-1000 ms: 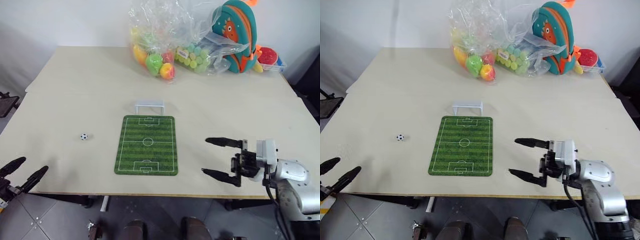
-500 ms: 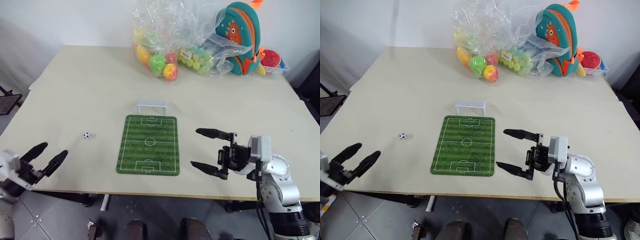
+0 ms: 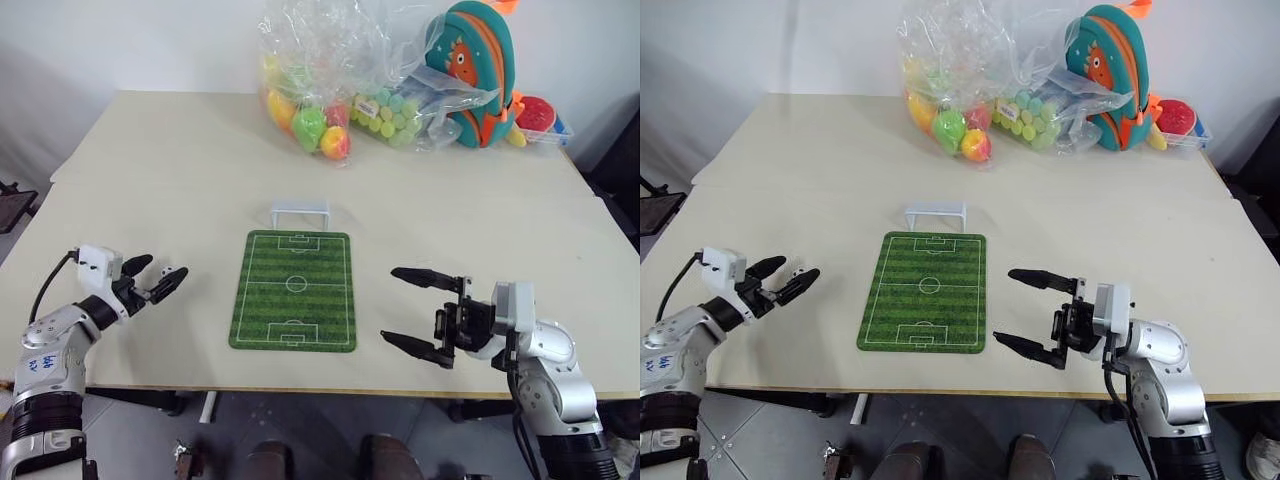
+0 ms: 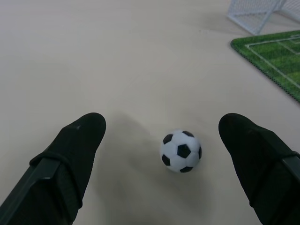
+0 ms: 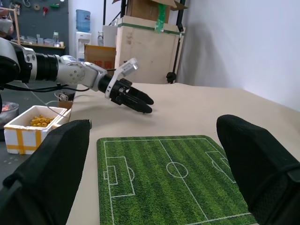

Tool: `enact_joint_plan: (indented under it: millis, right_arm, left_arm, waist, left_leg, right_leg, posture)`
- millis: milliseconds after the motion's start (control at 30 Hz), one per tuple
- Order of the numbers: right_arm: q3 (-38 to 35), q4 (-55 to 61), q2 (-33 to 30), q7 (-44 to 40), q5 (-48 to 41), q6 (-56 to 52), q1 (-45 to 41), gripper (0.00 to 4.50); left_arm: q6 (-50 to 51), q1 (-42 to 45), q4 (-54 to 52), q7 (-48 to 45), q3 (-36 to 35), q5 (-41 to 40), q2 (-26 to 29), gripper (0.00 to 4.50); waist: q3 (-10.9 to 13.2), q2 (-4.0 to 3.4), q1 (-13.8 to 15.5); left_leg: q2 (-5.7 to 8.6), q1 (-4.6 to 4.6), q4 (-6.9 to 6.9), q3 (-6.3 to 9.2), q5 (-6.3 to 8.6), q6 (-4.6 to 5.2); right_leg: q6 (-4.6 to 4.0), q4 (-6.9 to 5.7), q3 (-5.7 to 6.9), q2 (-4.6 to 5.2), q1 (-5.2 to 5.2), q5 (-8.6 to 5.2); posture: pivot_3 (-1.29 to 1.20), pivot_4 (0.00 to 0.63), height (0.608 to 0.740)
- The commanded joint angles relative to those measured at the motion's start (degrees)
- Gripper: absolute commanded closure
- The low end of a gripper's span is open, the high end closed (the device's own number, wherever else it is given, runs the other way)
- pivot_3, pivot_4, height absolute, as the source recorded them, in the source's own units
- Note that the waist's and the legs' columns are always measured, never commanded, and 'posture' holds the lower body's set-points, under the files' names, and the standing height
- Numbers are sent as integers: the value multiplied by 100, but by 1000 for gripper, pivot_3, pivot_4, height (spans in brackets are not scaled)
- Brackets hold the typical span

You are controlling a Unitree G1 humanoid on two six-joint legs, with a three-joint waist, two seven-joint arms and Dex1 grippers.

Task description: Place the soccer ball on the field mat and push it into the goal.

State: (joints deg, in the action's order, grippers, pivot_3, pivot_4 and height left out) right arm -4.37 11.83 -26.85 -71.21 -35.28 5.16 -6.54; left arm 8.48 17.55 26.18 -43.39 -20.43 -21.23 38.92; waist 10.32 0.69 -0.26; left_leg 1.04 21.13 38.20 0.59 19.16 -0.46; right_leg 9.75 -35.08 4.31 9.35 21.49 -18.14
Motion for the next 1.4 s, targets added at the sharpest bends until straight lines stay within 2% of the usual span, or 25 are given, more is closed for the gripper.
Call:
enact_joint_plan:
  millis: [33,167,467,600,667,733,833,933,1100,1400]
  right_arm:
    - [-41,68,48,18,-35,159,41,0]
    - [-17,61,111,62,2,235,87,0]
    - [52,58,152,187,82,271,21,0]
    - [48,51,120,254,100,270,-44,0]
    - [-162,-5,-90,180,29,243,-76,0]
    - [-400,-68,-377,-98,-199,162,28,0]
    - [-636,78,-865,-578,-641,-202,332,0]
    - [-752,191,-1264,-1105,-776,-295,724,0]
    - [-798,74,-1381,-1321,-621,-138,1017,0]
    - [-838,-141,-1173,-1135,-281,151,1326,0]
  left_arm:
    - [-97,36,32,-98,51,73,60,53]
    - [-24,-1,40,-201,11,1,89,816]
    - [-114,24,177,-413,42,45,161,3617]
    - [-141,8,55,-670,5,-58,182,3631]
    - [-251,99,-623,-1537,-99,-641,199,3631]
    - [-99,158,-1238,-2290,88,-985,304,3631]
    - [85,235,-1757,-3012,774,-853,492,3631]
    - [-178,405,-1943,-3523,1556,-467,437,3631]
    - [-727,687,-1655,-3637,2546,311,76,3631]
    - [-1218,1097,-896,-3355,3065,909,-573,3631]
  waist:
    - [0,0,8]
    - [0,0,14]
    - [0,0,14]
    - [0,0,13]
    - [0,0,12]
    - [1,1,44]
    - [0,-2,88]
    - [-2,-30,92]
    - [0,-29,68]
    - [0,-27,150]
  left_leg:
    - [0,0,3,0,0,0]
    - [0,0,9,2,0,0]
    - [0,-1,8,2,0,0]
    - [0,0,8,2,0,0]
    - [0,2,9,2,0,0]
    - [0,13,16,7,0,0]
    - [3,15,24,16,1,1]
    - [3,-2,13,7,2,3]
    - [1,-1,16,1,1,3]
    - [2,7,30,4,2,5]
  right_leg:
    - [0,-1,0,0,-1,0]
    - [-1,-3,1,2,-4,1]
    - [-1,-3,1,2,-4,1]
    - [-1,-3,1,2,-4,1]
    - [-1,-3,2,2,-3,1]
    - [-2,-2,8,4,-2,1]
    - [-3,5,17,7,-13,2]
    - [-3,10,14,7,-24,2]
    - [-3,8,13,3,-22,2]
    - [-1,7,15,4,-21,3]
  posture:
    - [0,150,740]
    - [0,150,740]
    - [0,150,740]
    - [0,150,740]
    - [0,150,740]
    - [0,150,740]
    - [0,150,740]
    - [0,150,740]
    - [0,150,740]
    - [0,150,740]
